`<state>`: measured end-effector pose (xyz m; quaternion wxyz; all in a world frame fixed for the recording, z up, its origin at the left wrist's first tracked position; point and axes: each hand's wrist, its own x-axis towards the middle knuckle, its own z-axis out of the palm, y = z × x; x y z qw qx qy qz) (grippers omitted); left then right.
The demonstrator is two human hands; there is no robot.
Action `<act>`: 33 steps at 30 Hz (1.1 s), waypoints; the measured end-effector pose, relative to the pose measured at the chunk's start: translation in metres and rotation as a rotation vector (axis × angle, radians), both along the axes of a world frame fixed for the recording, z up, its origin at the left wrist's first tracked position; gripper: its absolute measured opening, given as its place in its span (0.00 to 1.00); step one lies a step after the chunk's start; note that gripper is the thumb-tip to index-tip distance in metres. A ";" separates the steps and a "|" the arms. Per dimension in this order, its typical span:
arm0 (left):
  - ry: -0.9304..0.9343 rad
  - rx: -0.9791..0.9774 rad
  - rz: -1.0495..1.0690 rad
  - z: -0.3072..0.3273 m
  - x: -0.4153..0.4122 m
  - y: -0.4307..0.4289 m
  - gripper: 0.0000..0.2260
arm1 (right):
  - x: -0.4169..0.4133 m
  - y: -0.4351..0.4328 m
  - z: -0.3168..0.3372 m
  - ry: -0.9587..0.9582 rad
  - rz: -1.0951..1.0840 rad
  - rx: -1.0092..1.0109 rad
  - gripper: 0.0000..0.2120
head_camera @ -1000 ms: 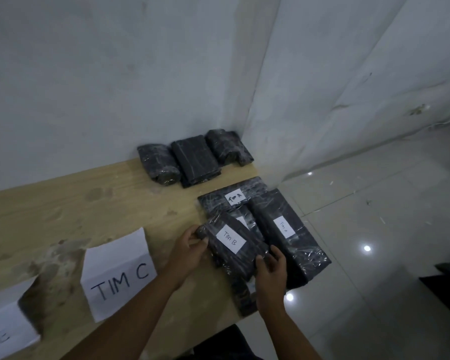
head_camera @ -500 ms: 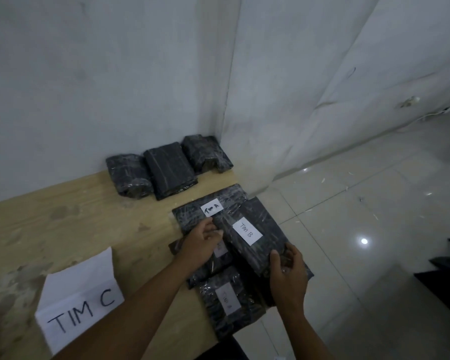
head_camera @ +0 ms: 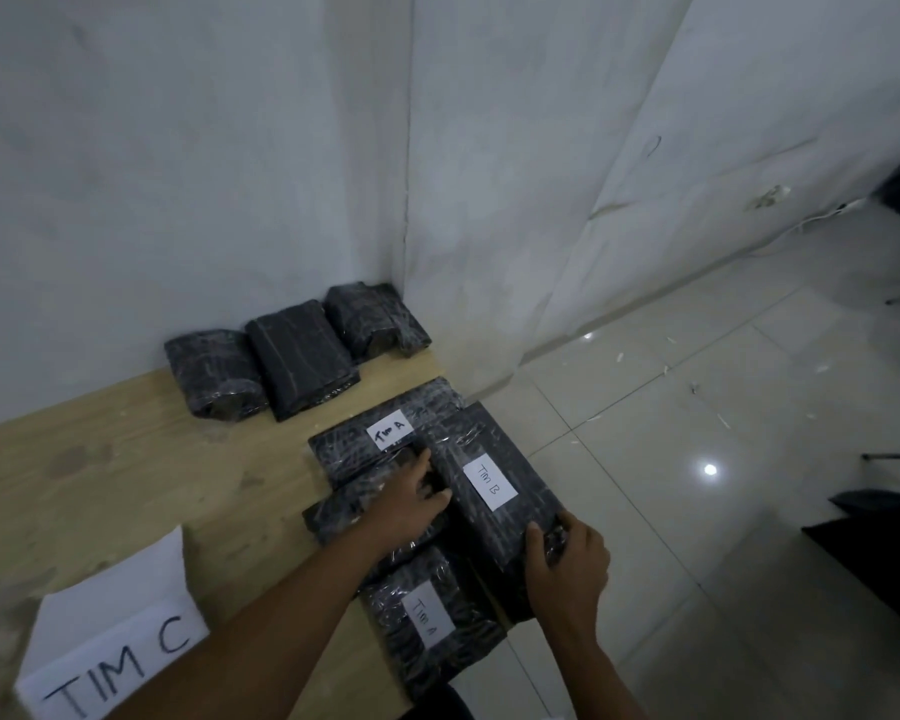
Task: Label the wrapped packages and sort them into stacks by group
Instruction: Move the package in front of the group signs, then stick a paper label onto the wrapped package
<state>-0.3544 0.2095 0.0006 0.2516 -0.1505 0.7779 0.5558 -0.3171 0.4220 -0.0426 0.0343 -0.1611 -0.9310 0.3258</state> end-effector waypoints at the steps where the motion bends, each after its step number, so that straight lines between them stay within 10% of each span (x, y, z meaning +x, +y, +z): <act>1: 0.003 0.004 0.008 -0.001 0.001 0.000 0.33 | 0.000 -0.001 0.000 0.001 -0.008 0.007 0.20; 20: 0.125 -0.017 0.563 0.013 0.027 -0.117 0.08 | -0.052 -0.155 0.054 0.200 0.423 -0.304 0.07; 28: 0.119 -0.076 0.748 0.011 0.051 -0.196 0.10 | -0.089 -0.275 0.035 -0.267 0.613 -0.379 0.19; 33: 0.083 -0.023 0.819 0.007 0.063 -0.235 0.09 | -0.109 -0.353 0.027 -0.887 0.221 -0.949 0.29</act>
